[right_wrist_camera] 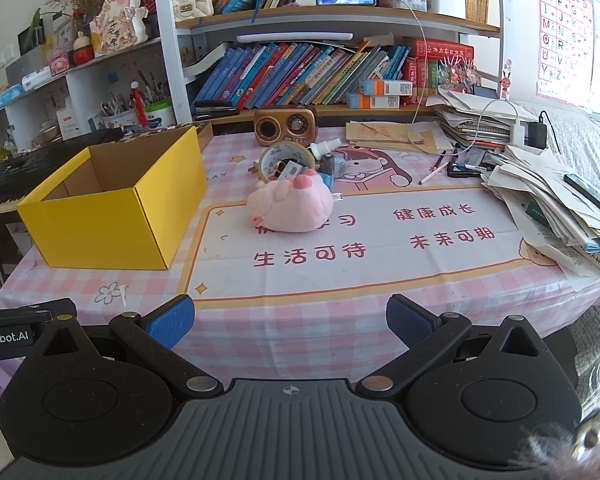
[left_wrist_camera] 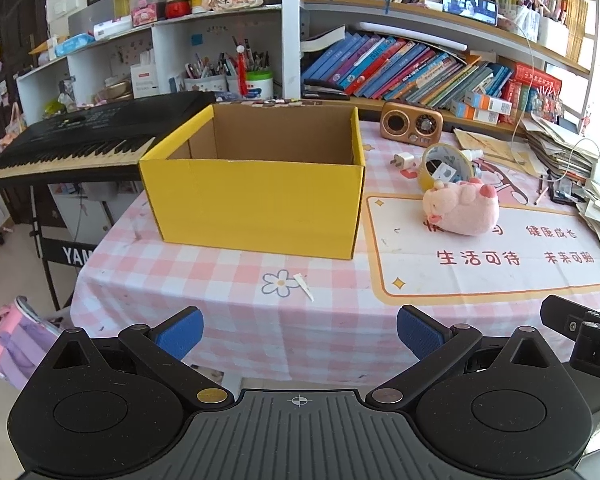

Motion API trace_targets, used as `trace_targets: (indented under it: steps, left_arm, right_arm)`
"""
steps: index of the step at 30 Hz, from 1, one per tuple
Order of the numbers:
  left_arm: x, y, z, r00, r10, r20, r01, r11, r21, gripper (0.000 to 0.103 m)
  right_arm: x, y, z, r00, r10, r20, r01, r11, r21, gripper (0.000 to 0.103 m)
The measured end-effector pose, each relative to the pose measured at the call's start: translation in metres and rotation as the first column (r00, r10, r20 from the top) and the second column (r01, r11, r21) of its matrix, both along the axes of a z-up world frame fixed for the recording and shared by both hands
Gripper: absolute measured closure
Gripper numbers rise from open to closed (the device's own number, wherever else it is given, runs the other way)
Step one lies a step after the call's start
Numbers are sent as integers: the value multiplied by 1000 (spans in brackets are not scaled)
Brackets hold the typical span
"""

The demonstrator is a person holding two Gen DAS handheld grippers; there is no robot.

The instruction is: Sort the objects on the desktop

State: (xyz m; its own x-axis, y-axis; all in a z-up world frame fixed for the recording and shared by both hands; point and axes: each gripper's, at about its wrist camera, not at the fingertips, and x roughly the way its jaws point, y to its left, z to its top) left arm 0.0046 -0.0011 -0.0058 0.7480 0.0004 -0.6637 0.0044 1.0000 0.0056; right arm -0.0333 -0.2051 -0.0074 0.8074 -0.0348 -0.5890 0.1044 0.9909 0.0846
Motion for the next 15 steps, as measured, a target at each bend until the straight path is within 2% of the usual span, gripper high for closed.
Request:
trace_targets:
  steps: [15]
  left_arm:
    - [12,-20,-1,999,-30,-16,30,999,9,0]
  right_arm:
    - [16,-25,0,1000,-14,-17,15,1000,16,0]
